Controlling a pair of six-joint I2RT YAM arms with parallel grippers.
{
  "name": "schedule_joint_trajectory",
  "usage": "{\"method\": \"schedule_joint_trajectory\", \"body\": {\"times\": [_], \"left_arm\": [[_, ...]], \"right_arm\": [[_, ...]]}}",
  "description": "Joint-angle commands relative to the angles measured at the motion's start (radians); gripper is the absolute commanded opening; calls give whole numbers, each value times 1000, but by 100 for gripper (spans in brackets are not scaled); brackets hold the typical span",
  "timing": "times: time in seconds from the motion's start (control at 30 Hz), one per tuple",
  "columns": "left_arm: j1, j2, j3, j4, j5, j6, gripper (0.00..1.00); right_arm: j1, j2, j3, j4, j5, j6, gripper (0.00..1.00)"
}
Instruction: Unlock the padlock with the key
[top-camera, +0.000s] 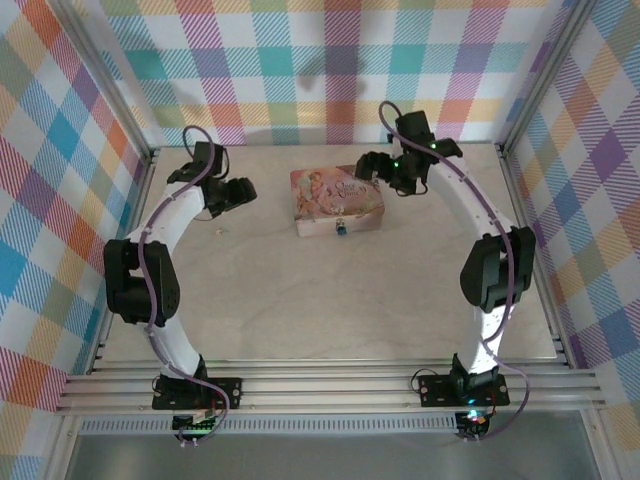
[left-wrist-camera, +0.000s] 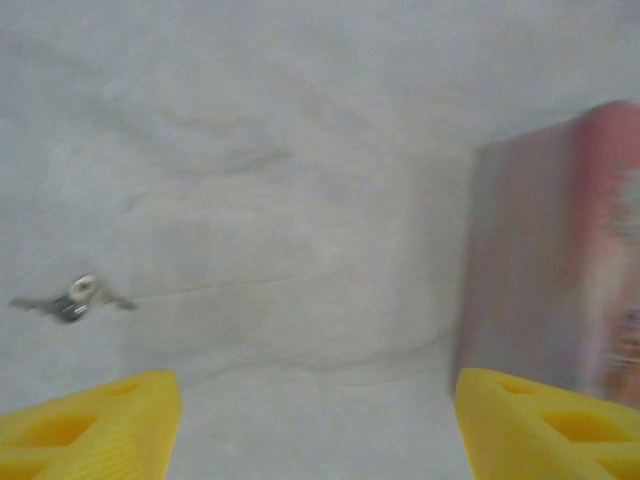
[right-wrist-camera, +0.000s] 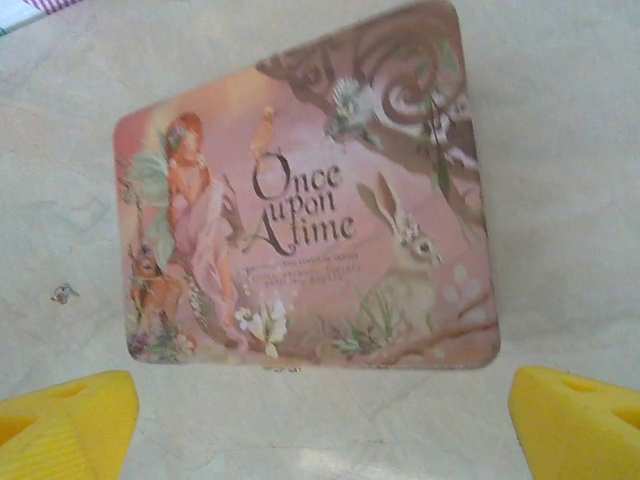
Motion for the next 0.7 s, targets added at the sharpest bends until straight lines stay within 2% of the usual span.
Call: {"method": "schedule_joint_trajectory", "body": {"times": [0.0,0.17,0.43,0.67], "left_arm": [[59,36,-22,-70,-17,23,71],[109,83,-27,-76,-63,10,67],[121,217,62,-98,-49,65,41],[121,276,79,-114,-137,129,38]], "right_arm": [[38,-63,-117,69,7,50,94],[113,-122,-242,111,16,84,92],[193,-76,-250,127,-10,103,91],[213,-54,-250,144,-19,112,90]]}}
